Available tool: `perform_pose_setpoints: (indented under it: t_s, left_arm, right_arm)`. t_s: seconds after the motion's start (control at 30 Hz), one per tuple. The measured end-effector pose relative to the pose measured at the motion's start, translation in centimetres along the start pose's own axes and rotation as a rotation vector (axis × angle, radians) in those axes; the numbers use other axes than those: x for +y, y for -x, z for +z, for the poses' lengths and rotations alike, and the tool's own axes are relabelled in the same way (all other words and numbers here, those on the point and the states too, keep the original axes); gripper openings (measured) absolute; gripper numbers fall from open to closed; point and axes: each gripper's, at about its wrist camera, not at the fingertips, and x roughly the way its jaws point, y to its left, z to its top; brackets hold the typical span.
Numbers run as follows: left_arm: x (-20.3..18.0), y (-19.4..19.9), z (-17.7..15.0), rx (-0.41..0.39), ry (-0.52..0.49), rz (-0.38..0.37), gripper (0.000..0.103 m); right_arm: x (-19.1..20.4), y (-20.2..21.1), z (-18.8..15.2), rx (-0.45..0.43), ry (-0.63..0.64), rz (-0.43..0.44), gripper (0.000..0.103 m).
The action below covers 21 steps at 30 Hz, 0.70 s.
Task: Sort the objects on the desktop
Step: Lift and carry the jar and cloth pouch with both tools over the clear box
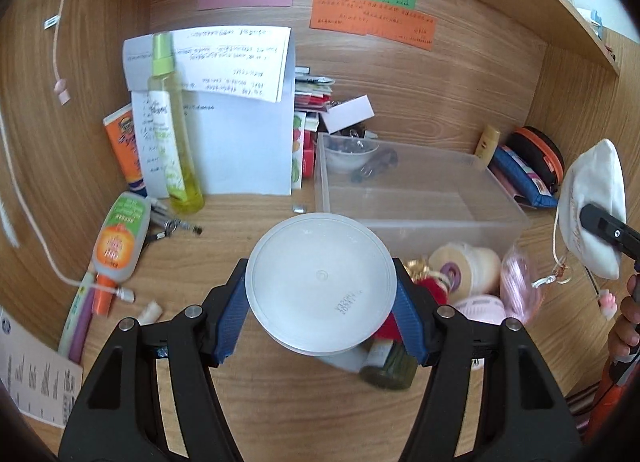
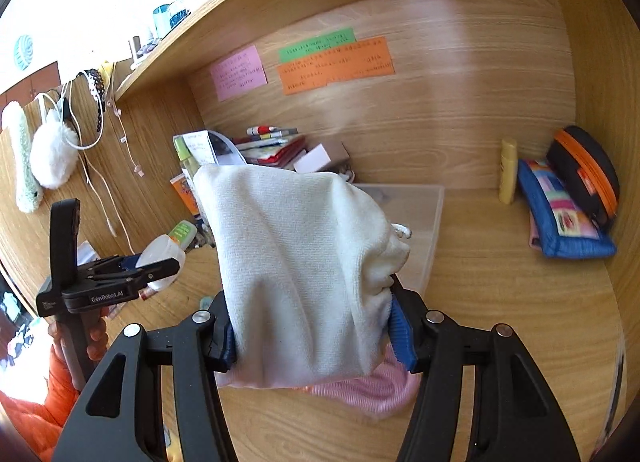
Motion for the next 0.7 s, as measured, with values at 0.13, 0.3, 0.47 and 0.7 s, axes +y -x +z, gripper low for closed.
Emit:
perform_pose_setpoints:
  t_s: [0.13, 0.3, 0.47, 0.7]
  left_arm:
    - [-0.2, -0.8, 1.1, 0.002, 0.000, -0.021, 0.065]
    - [-0.7, -1.6, 3.1, -0.010, -0.015, -0.028, 0.065]
    - [-1.2, -2.7, 4.9, -0.007, -0.026, -0.038, 0.065]
    - [-2.3, -3.9, 7.1, -0.023, -0.045, -0.050, 0.065]
  right_arm:
    - [-0.3, -1.2, 1.5, -0.001, 0.009, 0.036, 0.054]
    - [-0.1, -2.6, 3.5, -0.013, 0.029, 0.057, 0.054]
    - [-0.3, -3.8, 5.7, -0.024, 0.036, 0.058, 0.054]
    - [-1.0, -5.5, 7.6, -0.023, 0.035, 0.029, 0.054]
